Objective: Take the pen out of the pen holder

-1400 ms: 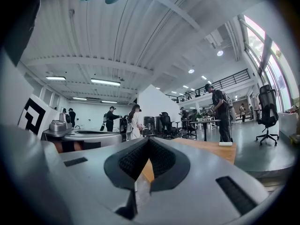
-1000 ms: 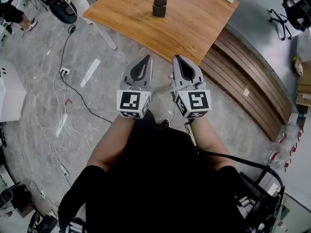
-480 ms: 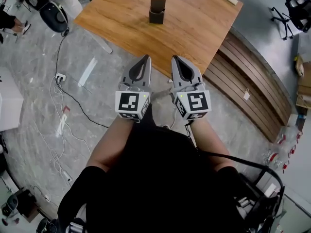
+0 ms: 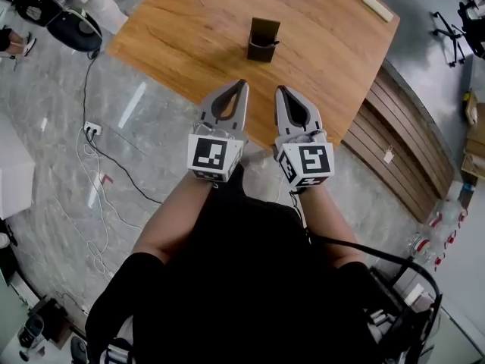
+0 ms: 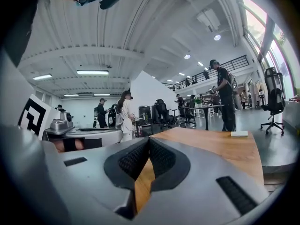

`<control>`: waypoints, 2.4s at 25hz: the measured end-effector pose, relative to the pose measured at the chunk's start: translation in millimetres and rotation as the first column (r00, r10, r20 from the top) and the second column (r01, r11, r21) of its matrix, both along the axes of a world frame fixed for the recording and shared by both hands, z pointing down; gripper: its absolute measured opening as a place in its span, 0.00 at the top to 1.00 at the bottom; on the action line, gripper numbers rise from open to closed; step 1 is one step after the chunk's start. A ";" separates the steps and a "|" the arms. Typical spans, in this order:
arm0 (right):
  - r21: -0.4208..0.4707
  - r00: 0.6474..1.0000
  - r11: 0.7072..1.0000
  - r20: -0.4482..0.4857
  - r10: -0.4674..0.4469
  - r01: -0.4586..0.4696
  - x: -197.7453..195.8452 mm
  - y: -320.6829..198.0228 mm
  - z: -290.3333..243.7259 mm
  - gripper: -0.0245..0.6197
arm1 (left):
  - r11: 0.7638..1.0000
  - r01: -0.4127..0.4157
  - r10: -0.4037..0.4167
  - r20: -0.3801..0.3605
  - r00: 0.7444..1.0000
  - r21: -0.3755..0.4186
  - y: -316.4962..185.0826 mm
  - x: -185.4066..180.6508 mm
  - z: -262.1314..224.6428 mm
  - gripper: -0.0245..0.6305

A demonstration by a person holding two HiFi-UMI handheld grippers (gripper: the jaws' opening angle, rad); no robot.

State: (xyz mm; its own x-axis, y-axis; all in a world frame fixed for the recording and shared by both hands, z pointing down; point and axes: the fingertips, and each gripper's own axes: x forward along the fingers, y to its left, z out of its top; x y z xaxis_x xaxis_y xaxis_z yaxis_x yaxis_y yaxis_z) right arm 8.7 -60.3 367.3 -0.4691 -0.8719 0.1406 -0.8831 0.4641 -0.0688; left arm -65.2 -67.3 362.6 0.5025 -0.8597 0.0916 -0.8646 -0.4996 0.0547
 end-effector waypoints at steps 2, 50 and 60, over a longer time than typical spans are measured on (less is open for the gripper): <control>-0.014 1.000 1.000 -0.003 0.019 -0.019 -2.6 -25.3 4.2 0.94 | 1.000 -0.022 0.022 0.004 1.000 -0.012 -25.7 -3.1 4.5 0.96; -0.255 0.995 0.966 -0.096 0.028 -0.051 17.6 -199.9 115.8 0.90 | 0.978 -0.054 0.067 0.058 0.996 -0.201 -196.2 25.6 122.8 0.96; -0.162 0.998 0.986 -0.054 0.028 -0.037 26.1 -184.8 27.9 0.90 | 0.990 -0.029 0.037 0.051 0.998 -0.141 -177.3 14.1 75.6 0.96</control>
State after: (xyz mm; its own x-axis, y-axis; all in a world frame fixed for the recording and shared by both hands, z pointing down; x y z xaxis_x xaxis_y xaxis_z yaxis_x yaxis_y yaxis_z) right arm 34.8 -245.1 395.2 -0.4294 -0.8501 0.3049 -0.9019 0.4213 -0.0955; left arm -51.1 -244.6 438.2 0.5217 -0.8194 0.2375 -0.8512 -0.5188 0.0800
